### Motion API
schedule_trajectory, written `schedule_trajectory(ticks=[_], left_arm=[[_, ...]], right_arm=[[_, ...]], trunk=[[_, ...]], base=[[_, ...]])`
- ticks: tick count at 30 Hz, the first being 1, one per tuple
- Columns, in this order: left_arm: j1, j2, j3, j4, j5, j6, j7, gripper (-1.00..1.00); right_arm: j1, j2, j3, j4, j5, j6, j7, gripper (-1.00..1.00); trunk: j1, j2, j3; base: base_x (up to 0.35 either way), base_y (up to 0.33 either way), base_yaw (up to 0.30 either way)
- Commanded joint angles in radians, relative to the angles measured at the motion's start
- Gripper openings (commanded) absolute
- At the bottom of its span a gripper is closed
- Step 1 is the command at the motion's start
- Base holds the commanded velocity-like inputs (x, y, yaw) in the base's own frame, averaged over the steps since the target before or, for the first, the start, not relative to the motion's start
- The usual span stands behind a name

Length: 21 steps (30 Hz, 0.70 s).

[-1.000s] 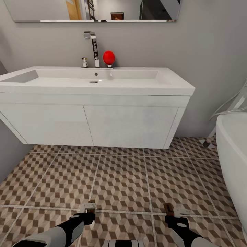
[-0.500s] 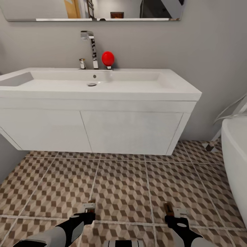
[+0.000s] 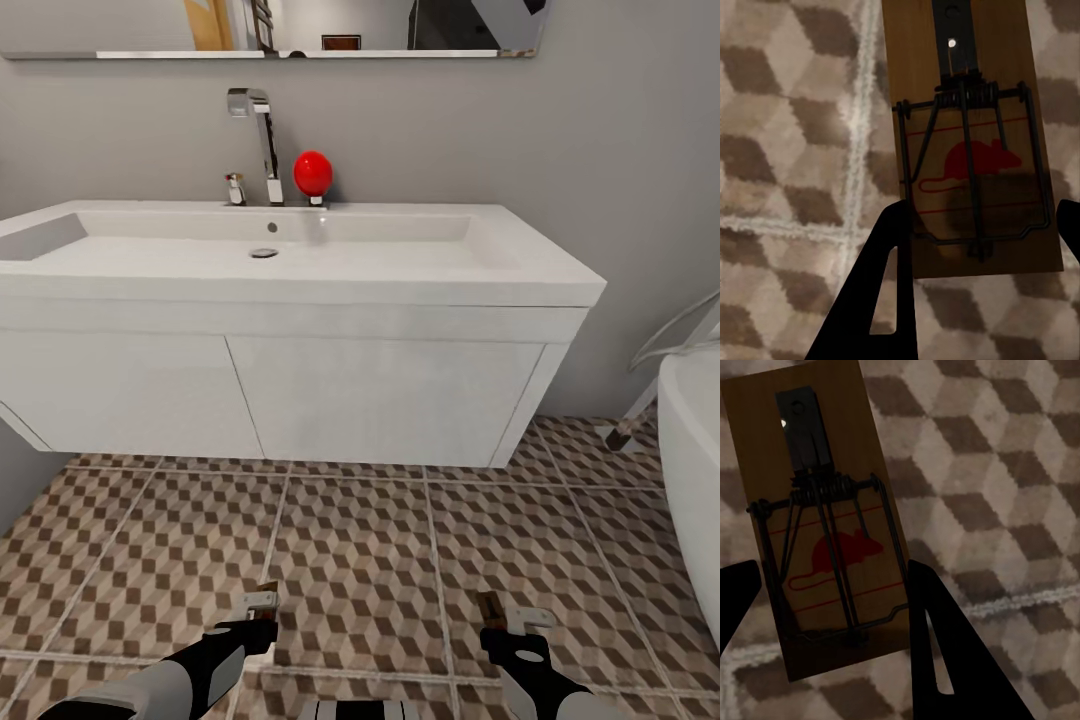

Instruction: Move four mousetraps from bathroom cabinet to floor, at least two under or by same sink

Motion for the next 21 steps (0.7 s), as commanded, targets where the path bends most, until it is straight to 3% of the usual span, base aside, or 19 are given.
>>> schedule_trajectory(ticks=[1,21], left_arm=[[0.0,0.0,-0.009,0.0,0.01,0.0,0.004,-1.0],[0.0,0.001,-0.015,-0.001,-0.003,0.011,-0.004,-1.0]], right_arm=[[-0.001,0.0,-0.006,0.001,0.0,-0.005,0.001,-1.0],[-0.001,0.005,0.006,0.002,0.01,0.004,0.024,-1.0]], trunk=[[0.0,0.0,-0.001],[0.0,0.0,-0.001]], base=[[0.005,0.0,0.0],[0.001,0.0,0.0]])
